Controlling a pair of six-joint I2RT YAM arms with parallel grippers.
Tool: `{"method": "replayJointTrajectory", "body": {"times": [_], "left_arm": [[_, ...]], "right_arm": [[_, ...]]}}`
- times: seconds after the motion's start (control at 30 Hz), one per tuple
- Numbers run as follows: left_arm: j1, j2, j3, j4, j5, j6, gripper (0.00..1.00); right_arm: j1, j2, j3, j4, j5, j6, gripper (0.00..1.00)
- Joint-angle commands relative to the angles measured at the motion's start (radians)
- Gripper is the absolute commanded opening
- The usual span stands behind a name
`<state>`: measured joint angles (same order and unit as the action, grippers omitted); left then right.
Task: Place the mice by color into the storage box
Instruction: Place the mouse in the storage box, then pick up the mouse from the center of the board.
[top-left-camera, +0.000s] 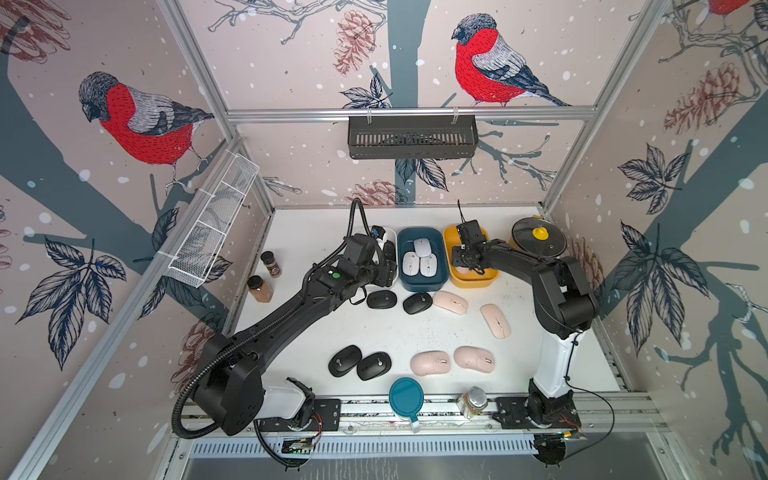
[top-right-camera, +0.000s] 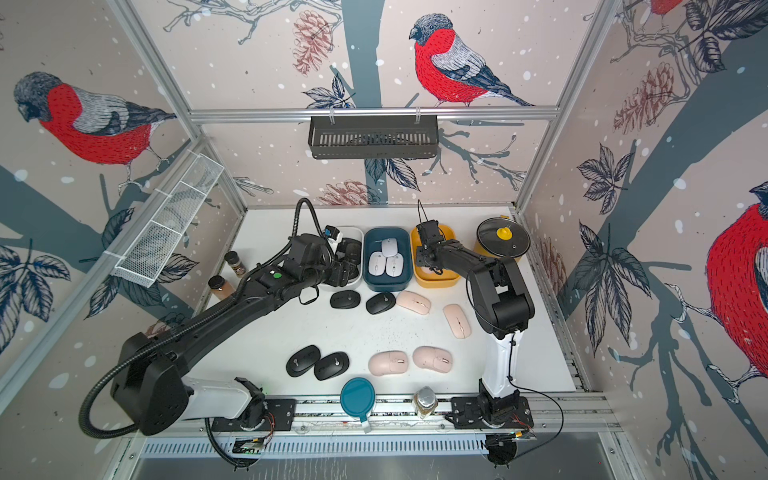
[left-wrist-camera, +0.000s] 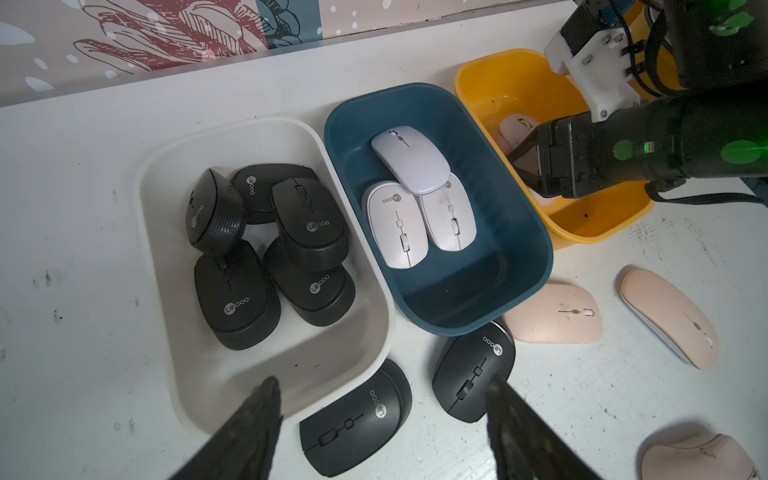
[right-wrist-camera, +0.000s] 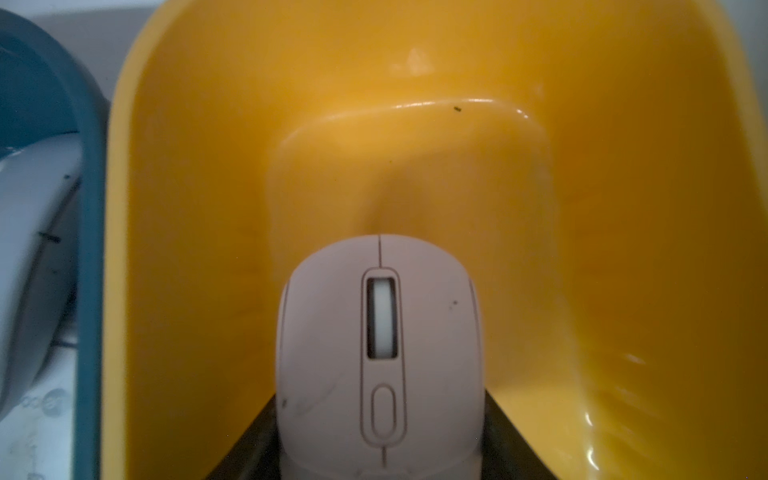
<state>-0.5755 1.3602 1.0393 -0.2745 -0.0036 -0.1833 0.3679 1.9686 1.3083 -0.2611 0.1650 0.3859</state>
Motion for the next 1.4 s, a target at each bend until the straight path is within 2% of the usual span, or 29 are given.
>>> {"method": "replayJointTrajectory", "body": {"times": [0.0,0.3,0.47,0.67,0.9,1.07,1.2,1.37], "left_arm": [[-0.001,0.004,0.01,0.012,-0.008,0.011,0.77],[-0.003,0.017,0.014,0.007,-0.008,0.008,0.77],[-0.004,0.016,0.015,0.009,-0.015,-0.009,0.77],[-0.005,0.038,0.073,-0.021,-0.015,-0.012,0.77],[-0.007,0.089,0.157,-0.035,-0.018,-0.014,0.76],[-0.007,0.138,0.203,-0.035,0.01,-0.023,0.77],[-0.009,0.138,0.17,-0.012,0.033,-0.036,0.76],[-0.009,0.107,0.125,0.021,0.052,-0.029,0.77]], "right_arm": [[0.001,0.013,0.015,-0.003,0.004,-0.014,0.59],[0.0,0.012,0.026,-0.009,0.01,-0.014,0.7],[0.0,-0.033,0.034,-0.017,0.017,-0.014,0.7],[0.008,-0.241,-0.047,-0.01,0.011,-0.018,0.71],[0.033,-0.544,-0.289,-0.022,0.002,0.008,0.72],[0.065,-0.709,-0.44,-0.081,0.068,0.054,0.72],[0.063,-0.845,-0.555,-0.116,0.071,0.108,0.74],[0.045,-0.927,-0.69,-0.111,0.021,0.153,0.77]]}}
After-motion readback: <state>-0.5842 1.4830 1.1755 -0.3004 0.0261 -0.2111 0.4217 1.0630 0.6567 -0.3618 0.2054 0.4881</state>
